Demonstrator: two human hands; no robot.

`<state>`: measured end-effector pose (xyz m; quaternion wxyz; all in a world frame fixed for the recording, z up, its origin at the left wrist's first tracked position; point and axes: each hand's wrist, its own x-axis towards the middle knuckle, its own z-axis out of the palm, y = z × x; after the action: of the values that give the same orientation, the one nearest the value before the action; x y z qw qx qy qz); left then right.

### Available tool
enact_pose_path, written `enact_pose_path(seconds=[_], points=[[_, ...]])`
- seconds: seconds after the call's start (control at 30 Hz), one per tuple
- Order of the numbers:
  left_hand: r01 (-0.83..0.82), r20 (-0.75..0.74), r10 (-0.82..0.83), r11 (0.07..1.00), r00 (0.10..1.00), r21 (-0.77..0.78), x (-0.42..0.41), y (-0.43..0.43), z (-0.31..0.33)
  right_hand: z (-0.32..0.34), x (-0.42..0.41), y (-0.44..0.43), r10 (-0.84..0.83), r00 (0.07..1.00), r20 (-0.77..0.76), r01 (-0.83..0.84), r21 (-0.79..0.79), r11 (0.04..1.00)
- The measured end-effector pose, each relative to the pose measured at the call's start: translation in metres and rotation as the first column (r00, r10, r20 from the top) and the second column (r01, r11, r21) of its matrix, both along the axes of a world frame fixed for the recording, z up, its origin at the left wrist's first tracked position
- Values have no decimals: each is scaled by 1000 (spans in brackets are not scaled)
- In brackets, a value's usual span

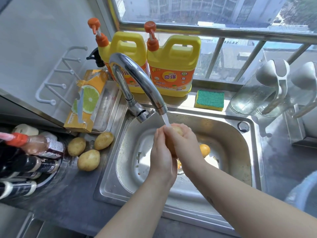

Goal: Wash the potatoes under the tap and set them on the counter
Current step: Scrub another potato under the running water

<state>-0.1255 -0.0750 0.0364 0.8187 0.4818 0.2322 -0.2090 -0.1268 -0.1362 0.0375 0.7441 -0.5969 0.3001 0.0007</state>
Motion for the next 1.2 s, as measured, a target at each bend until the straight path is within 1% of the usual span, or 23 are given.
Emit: enact_pose_path(seconds=[0.07,0.1,0.17,0.33,0.4,0.47,0.53,0.6,0.77,0.83,0.93,1.0,1.1,1.13,1.2], points=[[59,98,-62,998,993,30,-6,-2,-5,5,4,-3,-47,998,-36,50,82,995],[86,128,-91,995,988,44,-9,-2,-6,6,5,-5,-35,998,-47,39,83,996],[89,151,-99,994,984,70,-10,1,-10,6,6,-7,13,998,-58,-7,99,995],[43,83,-44,999,996,9,0,15,-14,5,-1,-12,227,973,36,-229,227,947],[22,53,-21,1000,998,-8,2,17,-14,2,-3,-14,263,963,62,-270,265,926],[27,52,-28,999,998,25,0,16,-15,3,-3,-13,248,968,49,-252,248,935],[63,84,-70,995,994,83,-2,13,-14,7,-1,-11,207,978,28,-208,208,956],[88,97,-97,991,990,98,-4,12,-15,10,0,-11,193,981,14,-192,192,962],[60,59,-63,997,996,43,2,15,-19,5,-2,-18,244,969,41,-245,298,923],[89,96,-96,993,991,73,2,14,-20,5,-2,-19,255,965,59,-261,278,924],[134,149,-154,981,977,138,-1,9,-20,11,1,-20,273,959,79,-283,198,938],[139,142,-153,985,978,106,1,11,-21,10,3,-22,308,946,100,-323,201,925],[105,75,-107,994,991,29,5,16,-19,3,2,-22,349,932,95,-362,211,908],[111,78,-113,993,991,26,5,17,-18,4,1,-22,360,928,91,-372,226,901],[132,118,-141,988,983,78,4,16,-15,0,0,-20,333,939,91,-345,186,920]])
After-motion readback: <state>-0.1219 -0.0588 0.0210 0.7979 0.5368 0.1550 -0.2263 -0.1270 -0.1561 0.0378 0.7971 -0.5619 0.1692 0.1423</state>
